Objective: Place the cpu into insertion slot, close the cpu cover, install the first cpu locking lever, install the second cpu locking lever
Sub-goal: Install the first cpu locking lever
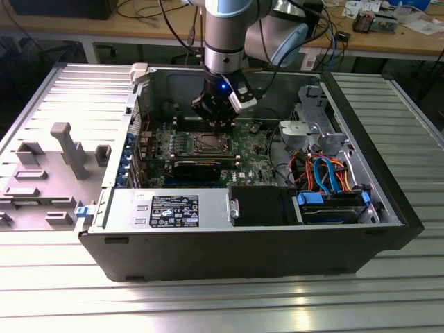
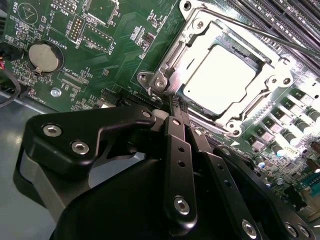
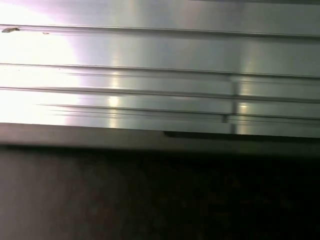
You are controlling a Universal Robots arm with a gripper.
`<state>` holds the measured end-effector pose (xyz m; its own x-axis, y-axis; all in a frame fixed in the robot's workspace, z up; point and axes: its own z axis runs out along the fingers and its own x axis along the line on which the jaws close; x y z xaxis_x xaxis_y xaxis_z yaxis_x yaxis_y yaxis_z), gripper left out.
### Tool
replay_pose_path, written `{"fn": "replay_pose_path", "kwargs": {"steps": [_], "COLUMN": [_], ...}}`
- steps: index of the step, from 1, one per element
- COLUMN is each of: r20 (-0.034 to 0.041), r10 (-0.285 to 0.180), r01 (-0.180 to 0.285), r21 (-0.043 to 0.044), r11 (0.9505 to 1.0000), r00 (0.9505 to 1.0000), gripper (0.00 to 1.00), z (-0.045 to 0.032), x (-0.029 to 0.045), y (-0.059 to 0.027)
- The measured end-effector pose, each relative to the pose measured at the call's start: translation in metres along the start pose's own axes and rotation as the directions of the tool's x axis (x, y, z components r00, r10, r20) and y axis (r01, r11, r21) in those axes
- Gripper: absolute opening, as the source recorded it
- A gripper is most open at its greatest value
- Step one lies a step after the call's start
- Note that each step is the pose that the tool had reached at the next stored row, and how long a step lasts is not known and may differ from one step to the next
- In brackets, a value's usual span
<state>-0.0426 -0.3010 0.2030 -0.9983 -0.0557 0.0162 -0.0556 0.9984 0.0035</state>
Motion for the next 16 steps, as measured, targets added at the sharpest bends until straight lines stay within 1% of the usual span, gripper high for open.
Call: {"fn": "replay_pose_path", "kwargs": {"steps": [1, 5, 8, 9, 11, 14, 16], "r20": [-0.0001, 0.0, 0.0002, -0.0002, 0.0009, 0.0012, 0.003], "r10": [0.0, -0.002, -0.008, -0.012, -0.021, -0.022, -0.022], "r01": [0.0, 0.002, 0.008, 0.012, 0.021, 0.022, 0.022], "r21": [0.0015, 0.0014, -0.0008, -0.0023, -0.0142, -0.0165, -0.0211], "r11": [1.0, 1.0, 1.0, 0.9999, 0.9997, 0.9996, 0.9995], "r00": [1.0, 1.0, 1.0, 0.9999, 0.9998, 0.9998, 0.9998], "gripper": [0.11, 0.11, 0.11, 0.11, 0.11, 0.11, 0.11], "z": [0.0005, 0.0006, 0.0005, 0.0001, 0.0003, 0.0003, -0.0028], "x": [-0.0001, -0.0003, -0.0004, -0.0002, -0.0005, -0.0007, -0.0009], "y": [0.0, 0.0002, 0.0008, 0.0009, 0.0014, 0.0014, 0.0018]}}
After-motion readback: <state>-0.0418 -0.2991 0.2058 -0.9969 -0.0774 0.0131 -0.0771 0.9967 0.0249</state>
